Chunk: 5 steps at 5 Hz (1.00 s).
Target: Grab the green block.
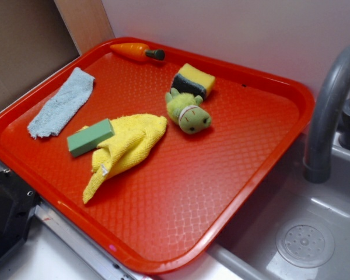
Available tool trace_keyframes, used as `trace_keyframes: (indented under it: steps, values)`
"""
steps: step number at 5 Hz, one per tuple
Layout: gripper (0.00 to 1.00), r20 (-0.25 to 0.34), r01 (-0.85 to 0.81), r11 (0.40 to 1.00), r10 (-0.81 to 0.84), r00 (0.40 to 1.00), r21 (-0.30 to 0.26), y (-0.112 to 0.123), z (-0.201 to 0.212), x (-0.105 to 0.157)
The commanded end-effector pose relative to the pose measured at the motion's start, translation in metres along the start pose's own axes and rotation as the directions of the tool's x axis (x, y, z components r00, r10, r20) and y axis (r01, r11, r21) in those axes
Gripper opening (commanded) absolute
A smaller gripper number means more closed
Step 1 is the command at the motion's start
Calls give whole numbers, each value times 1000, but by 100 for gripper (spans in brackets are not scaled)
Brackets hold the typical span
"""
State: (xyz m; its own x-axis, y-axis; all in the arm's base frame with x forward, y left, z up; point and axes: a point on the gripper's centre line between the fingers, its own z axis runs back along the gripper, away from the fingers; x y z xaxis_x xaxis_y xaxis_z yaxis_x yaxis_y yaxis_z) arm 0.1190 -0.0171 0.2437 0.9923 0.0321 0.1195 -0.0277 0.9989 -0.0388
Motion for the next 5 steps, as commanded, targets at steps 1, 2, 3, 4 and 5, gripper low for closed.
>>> trace_keyframes:
  steps: [1, 2, 3, 4, 5]
  values:
    - [100, 0, 0, 1000, 0, 1000, 0, 0, 0, 0]
    - [100, 34, 102, 995, -102, 994, 3, 1, -16, 16]
    - [100, 85, 208, 978, -207, 975, 2, 5, -33, 31]
    - [100, 42, 241, 971, -241, 970, 12, 10, -61, 43]
    - [100, -23, 246, 969, -245, 969, 38, 14, -89, 47]
